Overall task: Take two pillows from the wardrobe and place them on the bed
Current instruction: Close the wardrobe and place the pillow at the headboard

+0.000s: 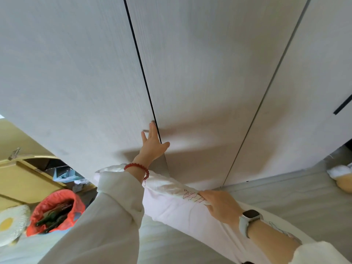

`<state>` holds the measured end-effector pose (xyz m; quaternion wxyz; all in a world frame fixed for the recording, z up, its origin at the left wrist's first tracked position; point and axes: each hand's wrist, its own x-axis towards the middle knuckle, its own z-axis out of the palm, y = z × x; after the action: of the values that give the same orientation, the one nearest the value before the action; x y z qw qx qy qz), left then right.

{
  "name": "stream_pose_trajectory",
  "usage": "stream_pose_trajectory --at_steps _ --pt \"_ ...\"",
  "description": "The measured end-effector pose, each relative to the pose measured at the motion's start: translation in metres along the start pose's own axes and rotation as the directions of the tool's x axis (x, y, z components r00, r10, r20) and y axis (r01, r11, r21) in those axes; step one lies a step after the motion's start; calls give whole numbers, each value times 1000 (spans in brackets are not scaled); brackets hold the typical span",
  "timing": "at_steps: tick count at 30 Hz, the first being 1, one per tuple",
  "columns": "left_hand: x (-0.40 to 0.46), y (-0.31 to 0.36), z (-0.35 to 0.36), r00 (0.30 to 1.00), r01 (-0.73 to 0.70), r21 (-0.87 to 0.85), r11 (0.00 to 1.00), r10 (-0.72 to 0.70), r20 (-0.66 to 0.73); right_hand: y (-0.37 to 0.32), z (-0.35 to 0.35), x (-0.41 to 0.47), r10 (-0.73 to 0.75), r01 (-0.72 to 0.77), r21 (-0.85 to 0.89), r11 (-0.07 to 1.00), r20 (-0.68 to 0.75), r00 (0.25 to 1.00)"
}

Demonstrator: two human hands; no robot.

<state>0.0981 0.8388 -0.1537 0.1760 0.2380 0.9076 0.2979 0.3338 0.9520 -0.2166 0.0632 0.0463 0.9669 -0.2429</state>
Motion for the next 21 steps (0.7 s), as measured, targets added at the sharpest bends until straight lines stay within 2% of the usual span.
stream_pose_trajectory --at_steps 4,7,9,11,13,17,21 --pt "-9 -3 7 996 -53 34 998 55 -65 -1 0 -1 -10 10 -8 1000 -3 1000" --pt "-42 -26 19 983 -159 53 986 163 -87 -10 3 2 -28 28 -26 999 -10 1000" --pt "-73 -47 23 967 -239 55 969 243 -74 -20 5 5 -40 40 -44 998 -3 999" --pt "-107 -72 25 960 -278 101 955 280 -2 -35 8 9 -57 57 -43 997 6 998" --pt "-138 -97 22 957 -288 140 947 281 73 -55 14 15 -83 83 -40 996 0 997" --pt "-185 -154 -3 956 -295 257 920 282 86 -111 32 30 -167 166 -38 985 -10 986" --pt "-230 -212 -45 951 -269 382 885 305 -39 -190 66 51 -302 301 -39 953 -5 953"
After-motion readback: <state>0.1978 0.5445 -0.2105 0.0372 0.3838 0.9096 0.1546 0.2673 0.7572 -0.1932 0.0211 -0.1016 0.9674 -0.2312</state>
